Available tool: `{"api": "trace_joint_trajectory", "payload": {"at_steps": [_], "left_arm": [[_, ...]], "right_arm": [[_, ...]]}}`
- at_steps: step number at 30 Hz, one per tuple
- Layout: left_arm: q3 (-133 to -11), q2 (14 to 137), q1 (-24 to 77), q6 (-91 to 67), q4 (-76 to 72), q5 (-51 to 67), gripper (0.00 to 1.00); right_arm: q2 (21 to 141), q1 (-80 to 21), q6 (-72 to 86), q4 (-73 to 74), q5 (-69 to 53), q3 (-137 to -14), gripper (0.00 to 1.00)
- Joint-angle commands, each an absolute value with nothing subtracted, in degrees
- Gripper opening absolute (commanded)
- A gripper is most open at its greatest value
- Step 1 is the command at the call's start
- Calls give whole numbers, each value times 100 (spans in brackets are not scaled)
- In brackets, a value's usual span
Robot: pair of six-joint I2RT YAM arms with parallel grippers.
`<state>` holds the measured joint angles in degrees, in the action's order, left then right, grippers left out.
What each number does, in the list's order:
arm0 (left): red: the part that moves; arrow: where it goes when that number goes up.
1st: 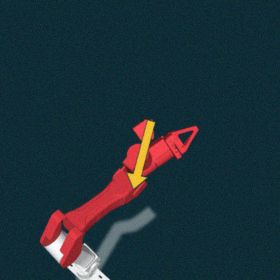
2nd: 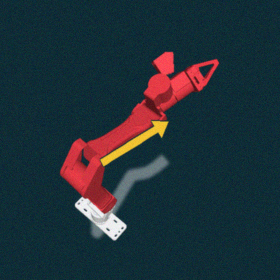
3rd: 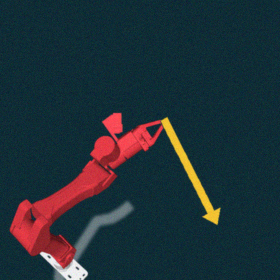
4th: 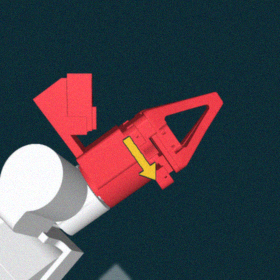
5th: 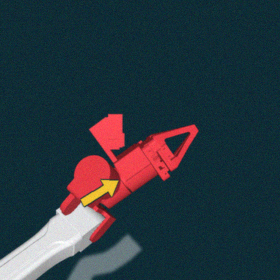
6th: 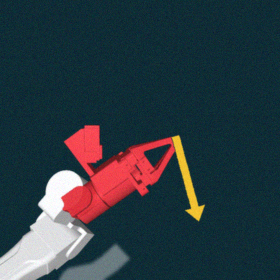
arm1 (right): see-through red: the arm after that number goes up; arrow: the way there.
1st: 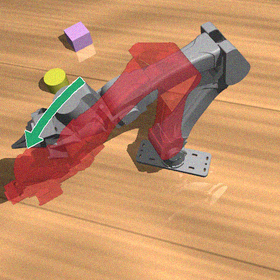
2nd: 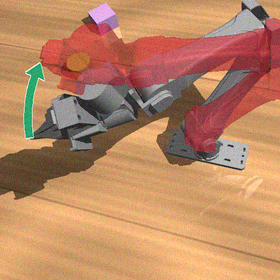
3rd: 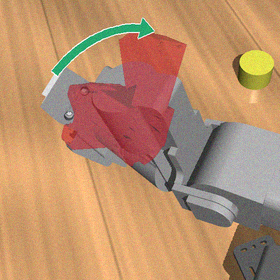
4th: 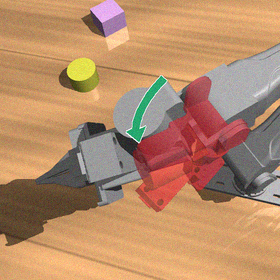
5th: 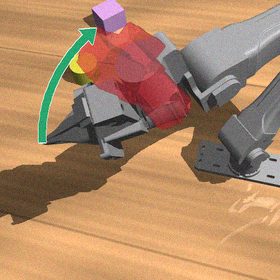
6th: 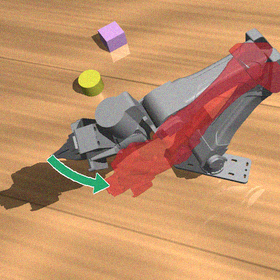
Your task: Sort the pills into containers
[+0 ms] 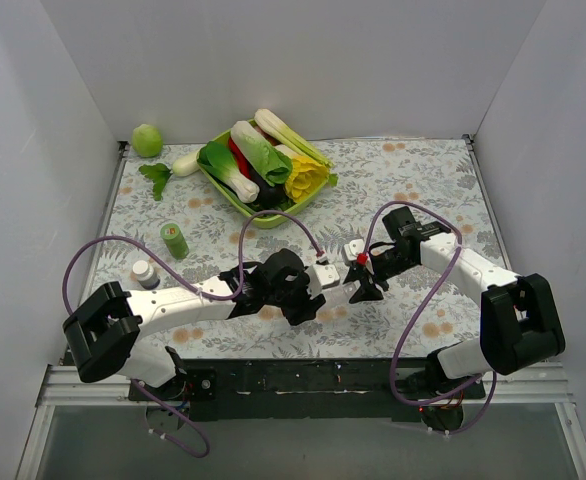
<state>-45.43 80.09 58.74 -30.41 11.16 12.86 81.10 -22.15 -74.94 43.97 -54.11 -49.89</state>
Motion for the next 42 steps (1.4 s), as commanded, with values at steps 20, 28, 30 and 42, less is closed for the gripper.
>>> {"api": "trace_joint_trajectory", "payload": {"at_steps": [20, 28, 30, 42], "left_arm": [[-4377, 8094, 6056, -2154, 1081, 439, 0], [-4342, 8367, 6100, -2162, 985, 597, 0], [-4333, 8376, 6100, -2180, 941, 606, 0], [-4245, 8446, 6100, -2338, 756, 659, 0]], "right_arm": [[9712, -2206, -6348, 5416, -6320, -5968, 39], [9528, -2048, -4740, 3871, -5679, -6003, 61], [9466, -2039, -4527, 3605, -5459, -5968, 61], [9229, -2030, -3490, 2110, -4281, -5625, 47]]}}
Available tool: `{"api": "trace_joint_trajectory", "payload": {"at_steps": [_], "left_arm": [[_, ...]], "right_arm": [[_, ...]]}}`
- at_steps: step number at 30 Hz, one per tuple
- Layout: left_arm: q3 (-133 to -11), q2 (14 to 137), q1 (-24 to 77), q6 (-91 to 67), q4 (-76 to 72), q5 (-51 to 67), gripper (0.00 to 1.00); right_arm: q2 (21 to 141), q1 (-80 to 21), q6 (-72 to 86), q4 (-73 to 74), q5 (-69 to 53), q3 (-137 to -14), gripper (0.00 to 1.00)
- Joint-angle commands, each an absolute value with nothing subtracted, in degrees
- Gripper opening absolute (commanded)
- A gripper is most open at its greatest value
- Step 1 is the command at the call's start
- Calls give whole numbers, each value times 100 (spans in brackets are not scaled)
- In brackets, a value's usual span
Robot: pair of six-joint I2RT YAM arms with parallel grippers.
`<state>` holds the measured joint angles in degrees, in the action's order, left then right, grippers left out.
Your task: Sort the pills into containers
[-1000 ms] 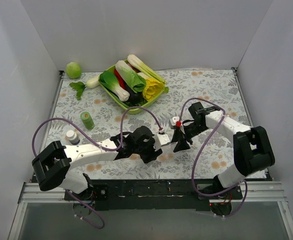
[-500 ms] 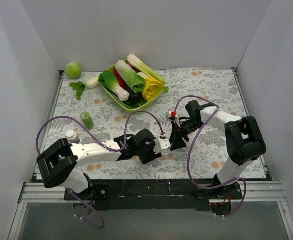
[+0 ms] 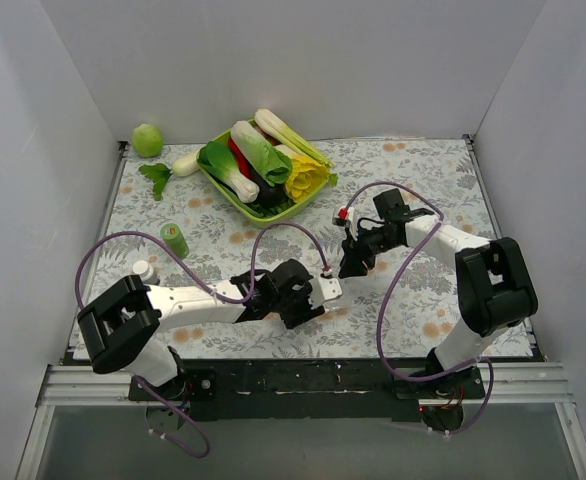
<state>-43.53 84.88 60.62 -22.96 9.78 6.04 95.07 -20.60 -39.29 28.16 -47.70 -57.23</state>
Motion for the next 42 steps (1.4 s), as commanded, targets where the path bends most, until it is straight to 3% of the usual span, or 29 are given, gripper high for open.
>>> {"api": "trace_joint_trajectory", "payload": {"at_steps": [1, 8, 16, 19, 20, 23, 26, 27, 29, 35, 42], "left_arm": [[-4228, 8455, 6100, -2347, 686, 642, 0], [-4148, 8780, 6082, -2627, 396, 413, 0], [-4402, 9184, 5793, -2681, 26, 158, 8], [-4674, 9413, 5582, -2820, 184, 167, 28], [-4728, 9439, 5555, -2865, 228, 89, 41], [-4808, 9308, 5502, -3058, 448, -140, 60], [-4720, 8800, 5484, -3312, 659, -324, 71], [-4685, 8476, 5467, -3392, 711, -386, 83], [-4623, 8070, 5441, -3741, 940, -518, 97], [-4711, 6418, 4686, -5070, 2020, -413, 98], [-5009, 5669, 2393, -7223, 3645, -440, 98]], "right_arm": [[9237, -2048, -3498, 2127, -4272, -5634, 48], [9124, -1952, -3559, 2486, -4359, -5844, 55], [7832, -1055, -3964, 2874, -5115, -5399, 71], [7410, -976, -4016, 2611, -5212, -4802, 75], [7313, -958, -4034, 2523, -5203, -4686, 76], [7041, -914, -4122, 2513, -5229, -4430, 78], [6830, -757, -4149, 2549, -5378, -4421, 78], [6742, -695, -4157, 2540, -5457, -4395, 79], [6645, -511, -4157, 2549, -5676, -4307, 79], [6451, -185, -4148, 2593, -5932, -4263, 79], [6407, -62, -4175, 2610, -5880, -4236, 79]]}}
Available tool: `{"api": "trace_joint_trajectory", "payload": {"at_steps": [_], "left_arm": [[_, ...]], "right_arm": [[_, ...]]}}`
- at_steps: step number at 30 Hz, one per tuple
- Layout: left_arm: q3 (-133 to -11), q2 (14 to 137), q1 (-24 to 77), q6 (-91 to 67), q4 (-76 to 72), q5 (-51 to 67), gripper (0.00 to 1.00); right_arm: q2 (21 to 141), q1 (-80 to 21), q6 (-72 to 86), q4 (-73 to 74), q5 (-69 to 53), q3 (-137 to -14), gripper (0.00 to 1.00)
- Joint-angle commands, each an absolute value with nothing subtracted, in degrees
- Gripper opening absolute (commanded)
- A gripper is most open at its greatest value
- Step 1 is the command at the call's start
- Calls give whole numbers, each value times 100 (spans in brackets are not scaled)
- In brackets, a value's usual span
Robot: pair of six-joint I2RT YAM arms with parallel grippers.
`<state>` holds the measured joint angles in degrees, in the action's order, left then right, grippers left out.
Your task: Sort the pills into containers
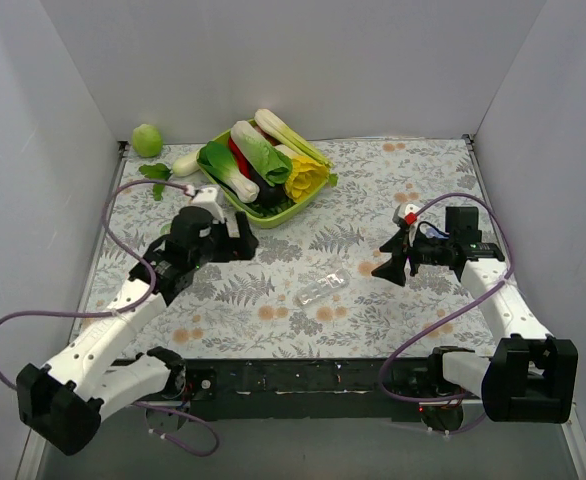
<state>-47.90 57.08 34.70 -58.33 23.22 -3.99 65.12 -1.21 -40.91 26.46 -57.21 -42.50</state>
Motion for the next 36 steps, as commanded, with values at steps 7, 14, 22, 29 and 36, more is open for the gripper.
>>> {"api": "trace_joint_trajectory", "payload": {"at_steps": [7, 14, 22, 29, 36], "left_arm": [[-4974, 5809, 9, -7636, 4701, -427, 96], [-5151, 5713, -278, -8832, 5344, -2644, 98], [-4939, 6547, -1151, -8421, 4237, -2469, 98], [-4904, 7224, -1283, -8209, 3709, -2022, 87], [-4465, 7312, -1283, -8112, 3437, -1811, 79]], "right_arm": [[6574, 158, -4271, 2803, -5924, -4298, 79], [6583, 308, -4280, 2892, -6091, -4333, 78], [6601, 474, -4315, 2962, -6205, -4342, 78], [6653, 545, -4351, 3032, -6284, -4368, 78], [6688, 624, -4368, 3059, -6354, -4386, 78]]}}
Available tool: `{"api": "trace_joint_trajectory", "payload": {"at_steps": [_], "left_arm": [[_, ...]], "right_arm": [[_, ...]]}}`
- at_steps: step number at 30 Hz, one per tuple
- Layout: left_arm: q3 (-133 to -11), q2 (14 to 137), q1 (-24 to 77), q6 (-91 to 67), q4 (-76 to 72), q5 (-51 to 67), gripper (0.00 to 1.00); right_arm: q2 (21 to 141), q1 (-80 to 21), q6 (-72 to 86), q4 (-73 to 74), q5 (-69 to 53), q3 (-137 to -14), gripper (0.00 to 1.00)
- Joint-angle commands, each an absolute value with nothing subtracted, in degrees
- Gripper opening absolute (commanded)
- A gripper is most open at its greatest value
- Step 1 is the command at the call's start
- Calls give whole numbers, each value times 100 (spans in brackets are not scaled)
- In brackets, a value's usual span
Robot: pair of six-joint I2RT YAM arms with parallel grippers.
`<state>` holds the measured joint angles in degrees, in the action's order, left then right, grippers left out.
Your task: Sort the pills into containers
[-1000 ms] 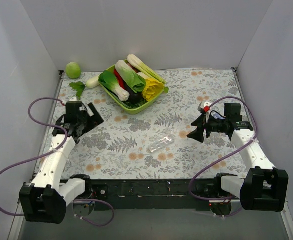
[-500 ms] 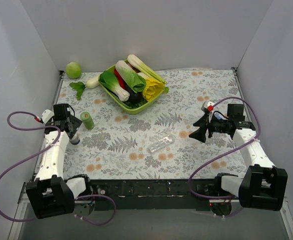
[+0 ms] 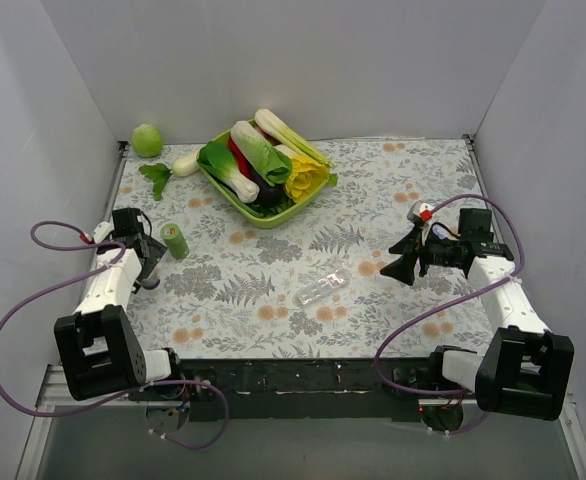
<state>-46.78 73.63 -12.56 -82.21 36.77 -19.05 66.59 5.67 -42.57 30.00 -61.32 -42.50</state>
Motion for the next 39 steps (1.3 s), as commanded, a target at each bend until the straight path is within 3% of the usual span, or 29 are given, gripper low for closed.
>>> {"api": "trace_joint_trajectory", "payload": {"at_steps": [1, 7, 11, 14, 21, 29, 34, 39], "left_arm": [[-4430, 7330, -1301, -8095, 3410, -1776, 75], [-4368, 7260, -1318, -7919, 3349, -1688, 43], [-4359, 6962, -1318, -7700, 3393, -1215, 15], [-4254, 6724, -1318, -7550, 3471, -487, 7], [-3850, 6074, -757, -7664, 3726, 1369, 3], [-3489, 5186, 1483, -7875, 3342, 1907, 0], [-3893, 5807, 3115, -7603, 3050, 1601, 0], [-4508, 7124, 4217, -7445, 3383, 186, 0]], "right_arm": [[6680, 641, -4386, 3076, -6372, -4386, 78], [6688, 747, -4465, 3164, -6451, -4403, 78], [6671, 791, -4526, 3217, -6486, -4403, 78], [6662, 826, -4544, 3234, -6513, -4403, 77], [6662, 853, -4667, 3305, -6548, -4403, 78], [6671, 853, -4807, 3366, -6592, -4377, 77], [6706, 853, -4904, 3428, -6618, -4368, 78], [6767, 852, -4965, 3454, -6583, -4368, 77]]}}
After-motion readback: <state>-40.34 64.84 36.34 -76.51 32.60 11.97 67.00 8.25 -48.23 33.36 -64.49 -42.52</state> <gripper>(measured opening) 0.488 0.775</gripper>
